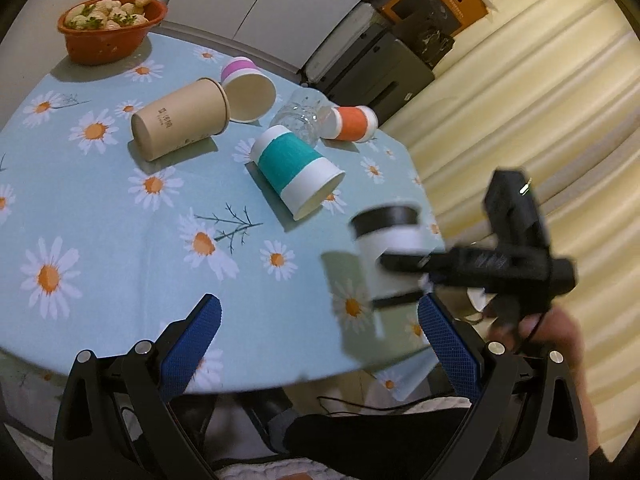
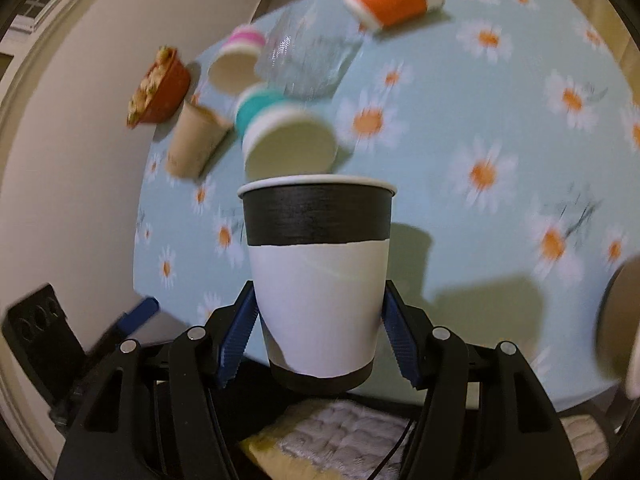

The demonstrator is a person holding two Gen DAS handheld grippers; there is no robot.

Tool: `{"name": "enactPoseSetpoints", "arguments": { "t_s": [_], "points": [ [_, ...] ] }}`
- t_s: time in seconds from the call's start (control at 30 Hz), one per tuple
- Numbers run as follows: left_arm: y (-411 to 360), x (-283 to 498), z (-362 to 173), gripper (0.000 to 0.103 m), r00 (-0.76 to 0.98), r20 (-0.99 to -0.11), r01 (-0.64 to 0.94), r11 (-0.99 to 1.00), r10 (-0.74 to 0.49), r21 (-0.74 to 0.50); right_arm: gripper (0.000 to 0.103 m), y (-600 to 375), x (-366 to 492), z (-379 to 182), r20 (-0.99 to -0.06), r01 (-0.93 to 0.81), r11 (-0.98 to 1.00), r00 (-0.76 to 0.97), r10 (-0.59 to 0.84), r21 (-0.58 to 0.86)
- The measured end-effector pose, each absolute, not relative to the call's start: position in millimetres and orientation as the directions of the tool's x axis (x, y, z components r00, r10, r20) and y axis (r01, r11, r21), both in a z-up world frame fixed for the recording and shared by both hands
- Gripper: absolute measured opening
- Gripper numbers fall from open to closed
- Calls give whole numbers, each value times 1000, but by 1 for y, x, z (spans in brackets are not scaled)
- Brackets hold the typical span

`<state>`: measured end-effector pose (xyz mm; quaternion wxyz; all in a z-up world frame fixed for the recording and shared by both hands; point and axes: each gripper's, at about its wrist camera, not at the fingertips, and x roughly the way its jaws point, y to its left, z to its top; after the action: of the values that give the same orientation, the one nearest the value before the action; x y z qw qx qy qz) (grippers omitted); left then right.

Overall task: Flip cup upright
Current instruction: 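Close the right gripper on the black-banded cup and lift it upright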

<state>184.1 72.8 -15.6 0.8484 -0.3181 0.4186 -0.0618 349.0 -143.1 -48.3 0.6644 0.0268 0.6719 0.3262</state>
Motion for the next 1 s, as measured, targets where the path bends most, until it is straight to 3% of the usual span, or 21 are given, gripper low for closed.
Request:
{"name": "enactPoseSetpoints", "arguments": {
  "t_s": [0.4, 1.0],
  "points": [
    [79, 147, -22, 96, 638, -667, -198, 756, -385, -625, 62, -131, 310, -81, -873, -358, 800, -122, 471, 482],
    [73, 149, -20, 96, 632, -681, -197, 773, -371, -604, 67, -149, 310, -66, -859, -349, 789, -122, 497, 506]
  ]
}}
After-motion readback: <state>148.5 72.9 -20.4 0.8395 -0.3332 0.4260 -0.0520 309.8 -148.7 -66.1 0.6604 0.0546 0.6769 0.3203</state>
